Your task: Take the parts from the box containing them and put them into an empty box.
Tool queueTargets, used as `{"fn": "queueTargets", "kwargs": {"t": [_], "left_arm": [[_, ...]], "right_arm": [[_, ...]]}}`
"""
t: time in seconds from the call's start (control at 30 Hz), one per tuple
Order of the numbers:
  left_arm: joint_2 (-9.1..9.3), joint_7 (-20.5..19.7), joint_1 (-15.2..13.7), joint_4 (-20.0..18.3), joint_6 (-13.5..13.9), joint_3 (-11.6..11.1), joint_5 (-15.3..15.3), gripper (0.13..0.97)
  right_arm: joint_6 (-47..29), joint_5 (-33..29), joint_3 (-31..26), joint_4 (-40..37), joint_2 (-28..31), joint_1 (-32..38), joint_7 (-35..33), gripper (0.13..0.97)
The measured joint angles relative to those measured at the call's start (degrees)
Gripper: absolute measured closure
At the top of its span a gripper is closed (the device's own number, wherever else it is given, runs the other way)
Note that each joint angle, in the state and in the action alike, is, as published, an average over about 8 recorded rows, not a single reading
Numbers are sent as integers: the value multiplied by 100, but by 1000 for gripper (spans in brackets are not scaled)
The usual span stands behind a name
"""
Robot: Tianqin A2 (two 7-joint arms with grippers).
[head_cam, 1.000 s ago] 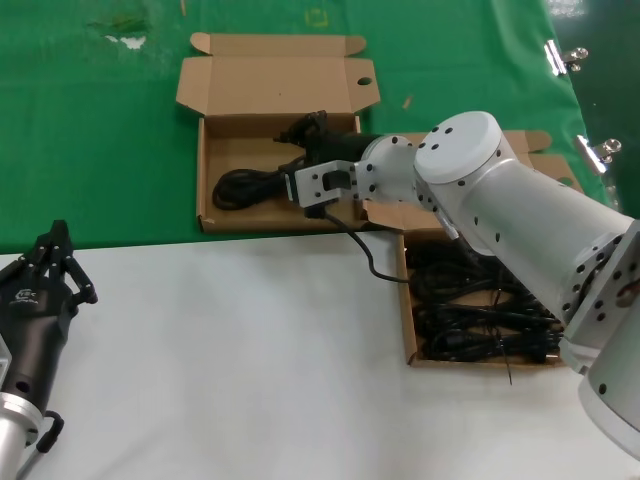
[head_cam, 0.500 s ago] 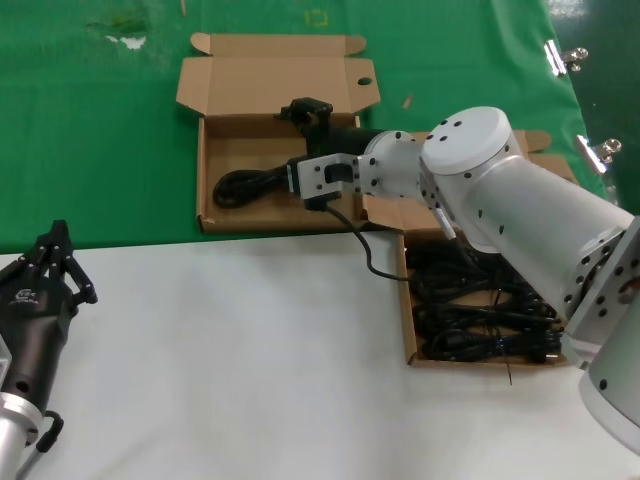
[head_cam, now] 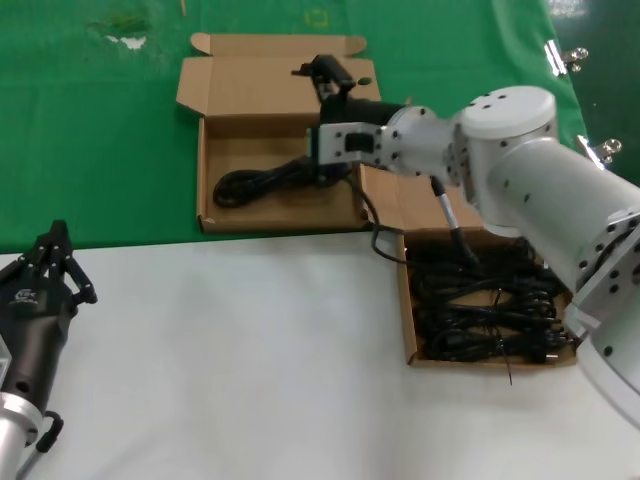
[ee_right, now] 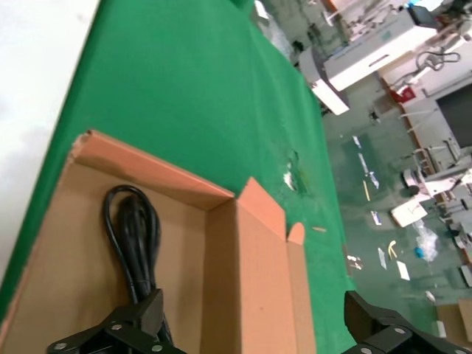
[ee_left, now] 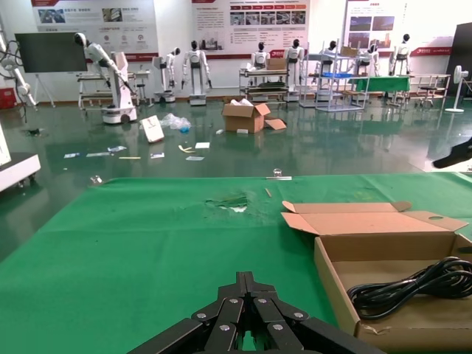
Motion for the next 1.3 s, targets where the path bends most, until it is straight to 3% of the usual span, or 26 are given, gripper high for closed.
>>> {"fn": "queueTargets", "kwargs": {"t": [0.17, 0.3, 0.57, 1.0, 1.3], "left_arm": [[0, 0, 0, 0, 0, 0, 0, 957], [0, 0, 0, 0, 0, 0, 0, 957], [0, 0, 0, 0, 0, 0, 0, 957], [0, 0, 0, 0, 0, 0, 0, 957], [0, 0, 0, 0, 0, 0, 0, 957]], "right_arm": [[-278, -342, 707, 21, 258, -35, -71, 258], [-346, -767, 1078, 599, 709, -270, 324, 208], [-230, -1646, 1522, 2534, 1884, -1112, 1718, 138], [375, -2889, 2146, 5830, 3818, -2942, 4297, 129], [928, -3772, 2614, 7316, 4710, -4172, 5948, 129]]}}
